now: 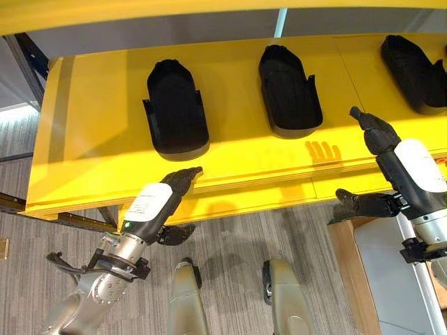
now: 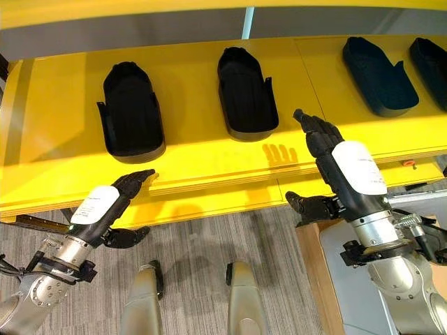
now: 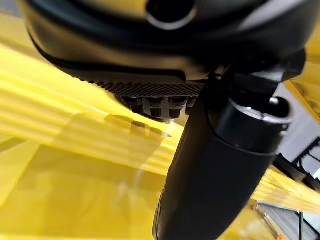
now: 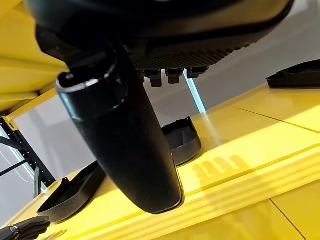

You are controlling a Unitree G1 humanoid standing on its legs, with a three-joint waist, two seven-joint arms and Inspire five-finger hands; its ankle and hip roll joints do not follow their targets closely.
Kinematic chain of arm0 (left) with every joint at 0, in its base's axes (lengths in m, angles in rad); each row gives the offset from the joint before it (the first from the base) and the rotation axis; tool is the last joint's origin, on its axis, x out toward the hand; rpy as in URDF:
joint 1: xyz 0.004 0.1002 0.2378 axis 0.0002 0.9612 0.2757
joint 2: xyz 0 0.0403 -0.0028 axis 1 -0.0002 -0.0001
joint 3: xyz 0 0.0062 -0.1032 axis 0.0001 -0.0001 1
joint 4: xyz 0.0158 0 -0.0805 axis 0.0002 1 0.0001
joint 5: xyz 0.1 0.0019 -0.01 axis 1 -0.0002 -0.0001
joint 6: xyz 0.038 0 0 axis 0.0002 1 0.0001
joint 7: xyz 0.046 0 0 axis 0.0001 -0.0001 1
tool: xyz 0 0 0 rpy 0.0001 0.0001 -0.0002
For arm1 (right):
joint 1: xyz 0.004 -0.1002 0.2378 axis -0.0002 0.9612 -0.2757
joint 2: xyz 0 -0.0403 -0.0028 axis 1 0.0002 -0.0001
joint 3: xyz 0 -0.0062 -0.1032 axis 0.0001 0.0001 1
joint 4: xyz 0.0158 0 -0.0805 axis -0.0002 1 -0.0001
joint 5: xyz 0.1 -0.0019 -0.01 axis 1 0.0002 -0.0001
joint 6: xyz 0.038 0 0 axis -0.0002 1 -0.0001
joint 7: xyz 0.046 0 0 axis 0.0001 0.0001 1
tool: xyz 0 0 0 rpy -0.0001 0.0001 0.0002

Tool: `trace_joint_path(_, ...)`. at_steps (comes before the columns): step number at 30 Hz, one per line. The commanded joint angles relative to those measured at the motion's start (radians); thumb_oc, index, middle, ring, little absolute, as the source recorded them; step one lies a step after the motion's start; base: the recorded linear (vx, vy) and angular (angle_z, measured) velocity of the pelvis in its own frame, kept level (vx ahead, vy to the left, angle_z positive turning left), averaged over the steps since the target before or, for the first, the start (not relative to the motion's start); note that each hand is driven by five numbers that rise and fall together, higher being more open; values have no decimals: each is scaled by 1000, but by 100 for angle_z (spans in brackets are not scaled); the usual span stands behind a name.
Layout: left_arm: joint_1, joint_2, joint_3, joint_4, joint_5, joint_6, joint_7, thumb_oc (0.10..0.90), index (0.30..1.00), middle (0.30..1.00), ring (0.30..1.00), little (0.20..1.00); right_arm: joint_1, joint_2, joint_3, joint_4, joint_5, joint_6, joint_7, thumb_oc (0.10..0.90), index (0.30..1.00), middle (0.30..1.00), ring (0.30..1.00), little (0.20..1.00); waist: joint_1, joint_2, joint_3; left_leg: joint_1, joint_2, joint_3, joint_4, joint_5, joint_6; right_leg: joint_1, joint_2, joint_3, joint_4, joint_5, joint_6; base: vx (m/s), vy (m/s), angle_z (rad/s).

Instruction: Move parts from the plastic box to the shelf.

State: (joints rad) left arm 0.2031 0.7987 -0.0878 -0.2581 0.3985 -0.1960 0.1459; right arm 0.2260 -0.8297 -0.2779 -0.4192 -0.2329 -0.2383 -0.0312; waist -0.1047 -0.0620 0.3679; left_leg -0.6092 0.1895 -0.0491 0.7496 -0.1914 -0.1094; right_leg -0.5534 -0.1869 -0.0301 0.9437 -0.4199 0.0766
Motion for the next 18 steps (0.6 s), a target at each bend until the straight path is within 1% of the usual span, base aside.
trace_joint_path(1,-87,-15,14,-48,-25,-42,53,900,1000,1000,1000,1000,-120,3,-36,-21,12,-40,-71,900,1000,1000,1000,1000,-6,7,-20,23,28,6,27,-36,39,70,-7,4,-43,-34,-54,0,0,0)
trace_joint_path(18,-121,-49,12,5,-13,-20,70,900,1000,1000,1000,1000,-138,10,-25,-1,6,-33,-70,900,1000,1000,1000,1000,-12,1,-24,18,32,12,33,-39,40,60,-1,11,-42,-30,-55,3,2,-2)
